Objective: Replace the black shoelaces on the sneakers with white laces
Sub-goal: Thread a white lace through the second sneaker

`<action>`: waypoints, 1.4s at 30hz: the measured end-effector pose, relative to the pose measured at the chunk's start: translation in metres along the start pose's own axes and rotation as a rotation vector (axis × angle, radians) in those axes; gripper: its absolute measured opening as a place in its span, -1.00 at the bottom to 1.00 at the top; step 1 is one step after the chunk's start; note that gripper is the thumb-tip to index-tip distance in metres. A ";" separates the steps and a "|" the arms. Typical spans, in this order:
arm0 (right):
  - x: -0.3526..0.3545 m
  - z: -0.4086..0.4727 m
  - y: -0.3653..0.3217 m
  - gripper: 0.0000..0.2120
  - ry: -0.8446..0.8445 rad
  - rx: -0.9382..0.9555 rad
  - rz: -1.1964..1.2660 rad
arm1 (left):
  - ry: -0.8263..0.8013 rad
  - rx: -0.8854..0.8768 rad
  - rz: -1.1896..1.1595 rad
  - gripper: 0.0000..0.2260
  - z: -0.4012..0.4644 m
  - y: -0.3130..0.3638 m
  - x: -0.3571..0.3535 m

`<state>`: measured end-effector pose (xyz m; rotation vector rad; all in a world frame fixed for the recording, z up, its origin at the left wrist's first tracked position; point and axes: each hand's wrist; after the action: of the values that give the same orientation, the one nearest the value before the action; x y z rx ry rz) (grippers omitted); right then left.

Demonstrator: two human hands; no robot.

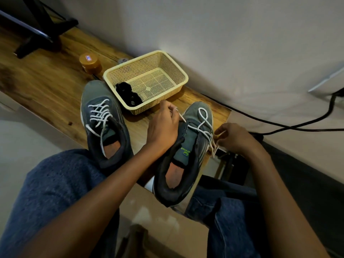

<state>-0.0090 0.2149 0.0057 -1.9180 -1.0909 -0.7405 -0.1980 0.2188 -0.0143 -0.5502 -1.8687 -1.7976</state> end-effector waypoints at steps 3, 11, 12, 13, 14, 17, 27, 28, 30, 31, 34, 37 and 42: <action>0.000 0.001 0.001 -0.79 0.025 -0.002 -0.027 | 0.130 -0.075 -0.122 -0.98 0.002 0.003 0.004; -0.002 -0.005 -0.014 -0.90 0.211 0.158 0.130 | 0.195 -0.053 -0.542 -0.95 0.017 0.010 0.027; -0.003 -0.007 -0.021 -0.92 0.248 0.219 0.171 | 0.154 -0.071 -0.545 -0.95 0.015 0.012 0.026; -0.005 -0.010 -0.027 -0.91 0.255 0.273 0.195 | 0.118 -0.086 -0.557 -0.94 0.013 0.014 0.025; -0.008 -0.012 -0.034 -0.85 0.242 0.308 0.209 | 0.086 -0.086 -0.579 -0.93 0.012 0.016 0.024; -0.019 -0.019 -0.049 -0.63 0.183 0.311 0.231 | 0.002 0.010 -0.697 -0.89 0.012 0.020 0.026; -0.019 -0.018 -0.052 -0.73 0.156 0.157 0.354 | 0.566 0.089 -0.885 -0.87 0.031 0.014 0.054; -0.020 -0.018 -0.052 -0.72 0.152 0.156 0.361 | 0.609 0.095 -0.827 -0.87 0.032 0.010 0.054; -0.020 -0.018 -0.054 -0.73 0.149 0.163 0.367 | 0.535 0.058 -0.589 -0.90 0.031 0.005 0.050; -0.020 -0.018 -0.054 -0.75 0.147 0.167 0.369 | 0.445 0.018 -0.364 -0.86 0.030 0.003 0.047; -0.019 -0.018 -0.053 -0.74 0.138 0.156 0.379 | 0.154 -0.198 0.328 -0.72 0.024 0.001 0.041; -0.019 -0.017 -0.052 -0.78 0.138 0.142 0.380 | -0.004 -0.389 0.583 -0.79 0.020 -0.002 0.039; -0.015 -0.016 -0.050 -0.81 0.128 0.120 0.357 | 0.030 -0.365 0.608 -0.82 0.019 -0.005 0.037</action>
<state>-0.0618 0.2107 0.0194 -1.8663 -0.6731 -0.5739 -0.2315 0.2360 0.0034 -1.0794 -1.1654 -1.6958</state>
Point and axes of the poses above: each hand's wrist, its own z-axis towards the middle knuckle, its own x-axis out of the back of the hand, y = z × x, and after that the axes turned 1 degree about x, right-handed
